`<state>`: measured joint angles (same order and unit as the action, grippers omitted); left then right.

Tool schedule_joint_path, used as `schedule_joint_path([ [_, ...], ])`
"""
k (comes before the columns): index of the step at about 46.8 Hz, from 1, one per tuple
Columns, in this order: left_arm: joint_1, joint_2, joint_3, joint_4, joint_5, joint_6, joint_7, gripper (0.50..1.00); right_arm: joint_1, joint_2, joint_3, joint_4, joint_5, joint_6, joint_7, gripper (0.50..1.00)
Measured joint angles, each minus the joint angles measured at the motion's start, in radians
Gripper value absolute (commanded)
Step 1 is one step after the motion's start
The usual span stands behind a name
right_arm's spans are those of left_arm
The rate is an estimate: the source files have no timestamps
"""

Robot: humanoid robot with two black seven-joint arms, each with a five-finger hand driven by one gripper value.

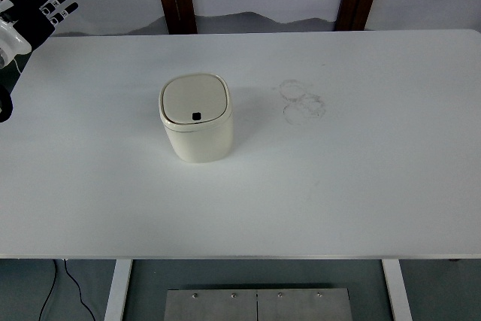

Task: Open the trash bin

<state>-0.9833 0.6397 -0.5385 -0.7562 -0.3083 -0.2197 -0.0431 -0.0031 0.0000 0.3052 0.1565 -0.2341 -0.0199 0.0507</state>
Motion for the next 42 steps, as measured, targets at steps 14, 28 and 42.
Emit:
schedule_joint_path([
  [14,0.0,0.0,0.0,0.0,0.0,-0.001,-0.001,1.0,0.0,0.0,0.0,0.0,0.0,0.0,0.0,0.995],
  [28,0.003,-0.003,0.0,0.0,0.0,-0.001,-0.001,1.0,0.0,0.0,0.0,0.0,-0.001,0.0,0.0,0.995],
  [42,0.01,-0.008,0.0,0.0,-0.003,-0.001,-0.001,1.0,0.0,0.0,0.0,0.0,-0.002,0.0,0.0,0.995],
])
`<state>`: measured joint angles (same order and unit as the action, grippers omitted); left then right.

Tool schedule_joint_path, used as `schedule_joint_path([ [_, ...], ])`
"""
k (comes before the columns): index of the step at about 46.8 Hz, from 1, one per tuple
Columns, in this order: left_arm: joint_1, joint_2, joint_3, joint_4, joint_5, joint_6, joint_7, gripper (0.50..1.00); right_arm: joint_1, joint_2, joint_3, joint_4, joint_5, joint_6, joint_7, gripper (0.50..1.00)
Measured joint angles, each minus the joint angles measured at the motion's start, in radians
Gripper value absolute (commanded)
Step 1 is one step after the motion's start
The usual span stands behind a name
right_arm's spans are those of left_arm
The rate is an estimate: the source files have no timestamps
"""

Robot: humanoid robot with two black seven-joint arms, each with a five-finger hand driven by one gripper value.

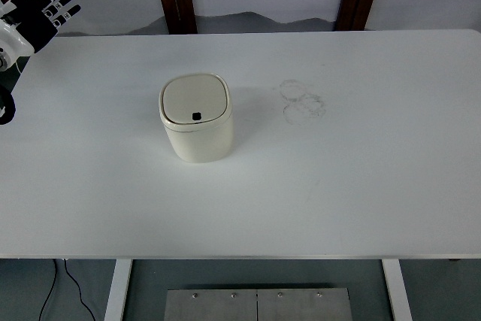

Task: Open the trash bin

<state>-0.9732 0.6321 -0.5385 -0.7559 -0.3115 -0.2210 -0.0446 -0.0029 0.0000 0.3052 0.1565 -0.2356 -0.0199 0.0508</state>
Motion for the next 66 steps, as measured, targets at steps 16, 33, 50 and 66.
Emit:
schedule_joint_path([
  [16,0.002,0.0,0.0,0.001,0.001,0.01,-0.013,1.0,0.0,0.0,0.0,0.0,0.0,0.0,0.0,0.995],
  [33,0.002,0.002,0.001,0.0,0.003,0.017,-0.014,1.0,0.0,0.0,0.0,0.0,0.001,0.0,0.0,0.995],
  [50,-0.012,0.004,0.007,-0.02,0.005,0.091,-0.008,1.0,0.0,0.0,0.0,0.0,0.001,0.0,0.0,0.995],
  [66,-0.024,0.065,0.009,-0.225,0.002,0.212,0.005,1.0,0.0,0.0,0.0,0.0,0.0,0.0,-0.001,0.995],
])
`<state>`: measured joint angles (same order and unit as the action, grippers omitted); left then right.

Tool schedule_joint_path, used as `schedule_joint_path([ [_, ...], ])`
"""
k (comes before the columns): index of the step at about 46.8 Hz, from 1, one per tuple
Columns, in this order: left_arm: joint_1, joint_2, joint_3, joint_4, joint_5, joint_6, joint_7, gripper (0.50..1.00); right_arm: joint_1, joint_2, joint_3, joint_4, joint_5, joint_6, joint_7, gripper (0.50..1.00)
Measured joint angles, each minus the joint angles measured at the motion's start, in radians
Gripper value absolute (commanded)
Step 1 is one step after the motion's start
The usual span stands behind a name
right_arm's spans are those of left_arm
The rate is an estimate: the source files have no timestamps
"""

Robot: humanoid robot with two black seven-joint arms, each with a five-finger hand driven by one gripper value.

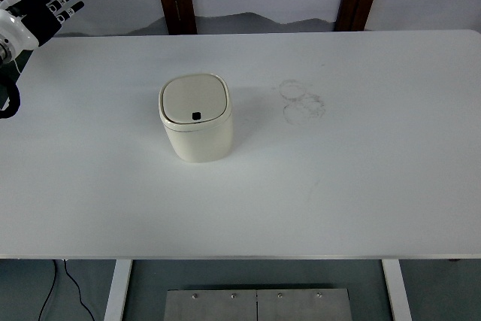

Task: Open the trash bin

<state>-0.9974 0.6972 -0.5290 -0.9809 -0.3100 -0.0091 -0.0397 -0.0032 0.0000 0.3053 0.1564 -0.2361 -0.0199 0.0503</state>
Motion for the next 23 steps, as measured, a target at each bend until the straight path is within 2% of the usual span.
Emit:
schedule_joint_path([
  [7,0.001,0.019,0.007,-0.099,0.0,0.062,0.005,1.0,0.0,0.0,0.0,0.0,0.0,0.0,0.0,0.995],
  [13,-0.012,0.037,0.035,-0.157,0.001,0.086,0.051,1.0,0.0,0.0,0.0,0.0,0.001,0.0,0.0,0.995],
  [23,-0.172,0.061,0.256,-0.209,0.002,0.083,0.069,1.0,0.0,0.0,0.0,0.0,0.001,0.0,0.0,0.995],
])
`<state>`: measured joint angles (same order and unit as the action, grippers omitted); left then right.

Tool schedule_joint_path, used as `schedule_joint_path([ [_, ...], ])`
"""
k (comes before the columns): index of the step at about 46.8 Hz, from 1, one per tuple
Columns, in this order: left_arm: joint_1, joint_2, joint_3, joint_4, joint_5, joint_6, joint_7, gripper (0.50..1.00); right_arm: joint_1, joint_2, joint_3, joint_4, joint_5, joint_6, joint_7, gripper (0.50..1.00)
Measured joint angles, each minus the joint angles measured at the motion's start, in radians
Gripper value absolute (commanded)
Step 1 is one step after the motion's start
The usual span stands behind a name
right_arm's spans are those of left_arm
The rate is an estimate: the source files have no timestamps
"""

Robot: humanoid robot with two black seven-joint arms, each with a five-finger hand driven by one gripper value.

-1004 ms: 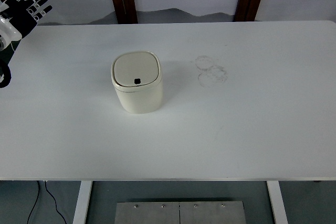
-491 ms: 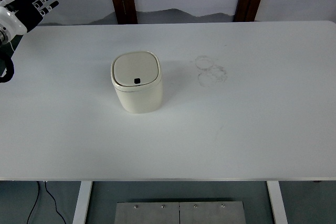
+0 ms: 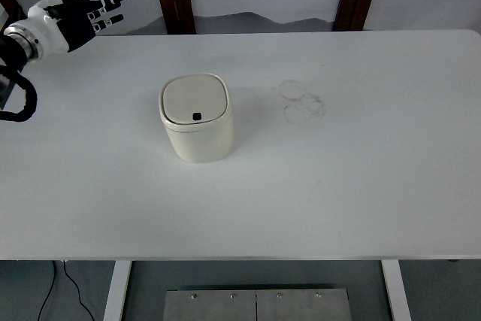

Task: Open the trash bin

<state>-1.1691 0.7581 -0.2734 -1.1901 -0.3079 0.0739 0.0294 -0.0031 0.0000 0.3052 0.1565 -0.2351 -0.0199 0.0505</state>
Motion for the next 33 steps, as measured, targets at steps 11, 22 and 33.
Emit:
schedule_joint_path([
  [11,-0.196,-0.01,0.199,-0.055,0.0,-0.008,0.033,1.0,0.0,0.0,0.0,0.0,-0.001,0.0,0.0,0.995],
  [22,-0.309,-0.052,0.32,-0.125,-0.007,-0.003,0.072,1.0,0.0,0.0,-0.001,0.0,-0.004,0.0,-0.001,0.995],
  [33,-0.43,-0.096,0.521,-0.203,-0.024,-0.003,0.115,1.0,0.0,0.0,-0.002,0.0,-0.004,0.0,-0.003,0.995],
])
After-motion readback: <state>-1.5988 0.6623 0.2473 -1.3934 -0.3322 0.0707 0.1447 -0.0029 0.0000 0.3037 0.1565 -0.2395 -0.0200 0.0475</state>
